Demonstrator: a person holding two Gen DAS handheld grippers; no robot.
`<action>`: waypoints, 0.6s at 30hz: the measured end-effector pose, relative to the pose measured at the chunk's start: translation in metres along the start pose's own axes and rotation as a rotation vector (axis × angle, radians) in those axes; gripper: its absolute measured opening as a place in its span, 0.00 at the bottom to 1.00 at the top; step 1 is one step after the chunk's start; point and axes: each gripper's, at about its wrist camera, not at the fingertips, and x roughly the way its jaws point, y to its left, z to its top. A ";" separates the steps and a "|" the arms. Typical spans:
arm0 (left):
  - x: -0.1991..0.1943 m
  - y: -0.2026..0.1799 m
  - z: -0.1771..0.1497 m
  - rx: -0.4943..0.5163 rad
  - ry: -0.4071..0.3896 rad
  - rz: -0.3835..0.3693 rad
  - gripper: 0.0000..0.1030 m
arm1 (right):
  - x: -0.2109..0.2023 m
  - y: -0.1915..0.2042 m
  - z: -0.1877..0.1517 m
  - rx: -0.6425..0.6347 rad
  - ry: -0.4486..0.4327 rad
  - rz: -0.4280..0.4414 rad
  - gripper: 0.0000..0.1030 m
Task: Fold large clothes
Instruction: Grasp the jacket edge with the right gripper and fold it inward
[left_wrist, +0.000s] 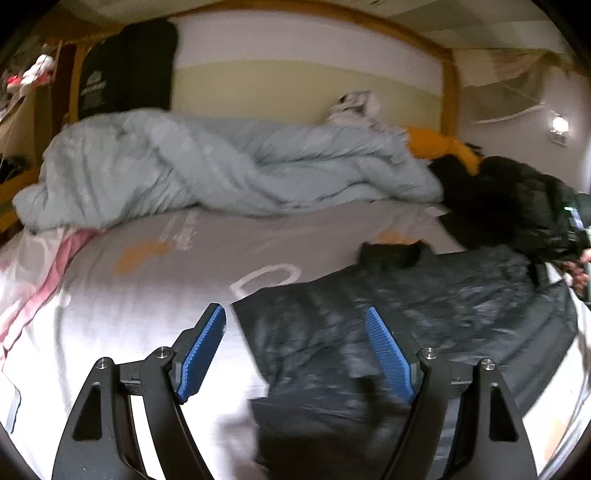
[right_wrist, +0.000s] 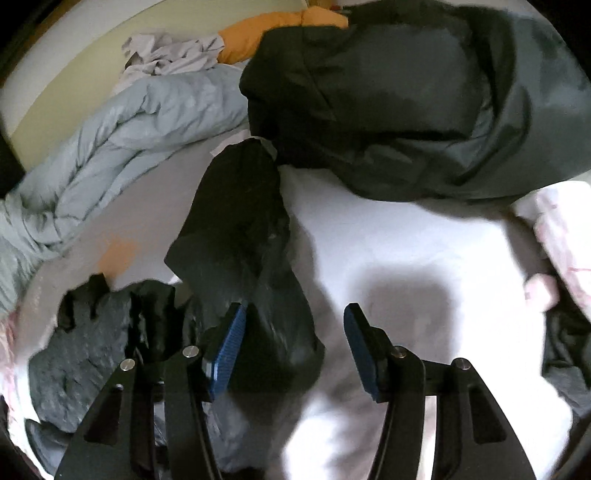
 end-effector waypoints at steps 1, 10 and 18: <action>-0.006 -0.005 0.001 0.011 -0.011 -0.006 0.75 | 0.004 0.003 0.002 -0.008 -0.002 -0.008 0.56; -0.021 0.001 -0.011 -0.094 -0.003 -0.030 0.75 | 0.023 0.034 -0.007 -0.103 -0.061 -0.190 0.04; -0.010 0.006 -0.019 -0.142 0.052 -0.041 0.74 | -0.083 0.092 -0.091 -0.400 -0.277 0.048 0.04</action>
